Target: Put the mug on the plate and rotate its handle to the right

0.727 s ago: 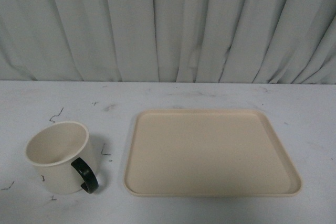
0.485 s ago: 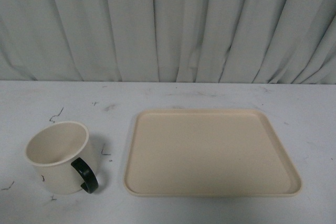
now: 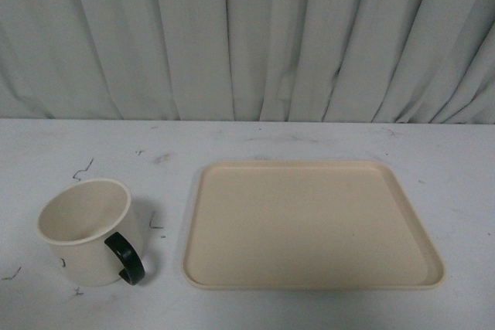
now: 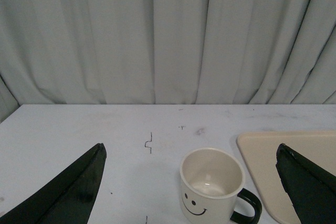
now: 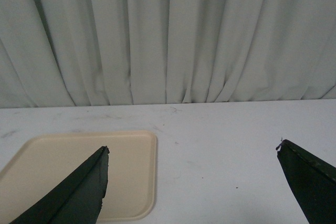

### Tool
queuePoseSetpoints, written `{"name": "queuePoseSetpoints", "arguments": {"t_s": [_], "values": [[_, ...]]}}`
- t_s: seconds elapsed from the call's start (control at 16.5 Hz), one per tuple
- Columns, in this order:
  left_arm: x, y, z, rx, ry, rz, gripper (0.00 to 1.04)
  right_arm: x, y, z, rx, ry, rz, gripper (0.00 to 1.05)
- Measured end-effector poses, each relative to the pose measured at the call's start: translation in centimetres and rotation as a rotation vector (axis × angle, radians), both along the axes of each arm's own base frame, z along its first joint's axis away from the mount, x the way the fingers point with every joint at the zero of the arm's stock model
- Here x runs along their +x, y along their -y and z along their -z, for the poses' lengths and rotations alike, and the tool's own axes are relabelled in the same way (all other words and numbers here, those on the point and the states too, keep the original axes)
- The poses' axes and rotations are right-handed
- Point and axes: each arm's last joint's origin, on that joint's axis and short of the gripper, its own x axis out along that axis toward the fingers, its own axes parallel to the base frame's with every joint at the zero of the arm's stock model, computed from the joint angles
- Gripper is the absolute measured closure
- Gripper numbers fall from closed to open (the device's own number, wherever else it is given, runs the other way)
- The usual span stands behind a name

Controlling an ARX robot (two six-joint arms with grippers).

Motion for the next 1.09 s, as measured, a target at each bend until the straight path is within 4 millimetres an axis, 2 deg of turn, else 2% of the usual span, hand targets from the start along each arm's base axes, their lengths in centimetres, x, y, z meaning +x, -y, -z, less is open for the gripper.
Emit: {"name": "queuePoseSetpoints", "arguments": {"t_s": [0.42, 0.55, 0.73, 0.85, 0.91, 0.97, 1.09], "values": [[0.0, 0.0, 0.0, 0.000, 0.000, 0.000, 0.07, 0.0, 0.0, 0.0, 0.000, 0.000, 0.000, 0.06], [0.5, 0.5, -0.8, 0.013, 0.037, 0.032, 0.07, 0.0, 0.0, 0.0, 0.000, 0.000, 0.000, 0.06], [3.9, 1.6, -2.5, 0.076, -0.155, 0.101, 0.07, 0.0, 0.0, 0.0, 0.000, 0.000, 0.000, 0.06], [7.2, 3.0, -4.1, 0.072, -0.272, 0.245, 0.07, 0.0, 0.0, 0.0, 0.000, 0.001, 0.000, 0.06], [9.0, 3.3, -4.5, 0.080, -0.328, 0.263, 0.07, 0.0, 0.0, 0.0, 0.000, 0.001, 0.000, 0.06], [10.6, 3.3, -4.2, 0.097, -0.401, 0.284, 0.07, 0.0, 0.0, 0.0, 0.000, 0.001, 0.000, 0.06], [13.5, 2.1, -2.0, 0.084, -0.583, 0.255, 0.07, 0.0, 0.0, 0.0, 0.000, 0.001, 0.000, 0.06]]}}
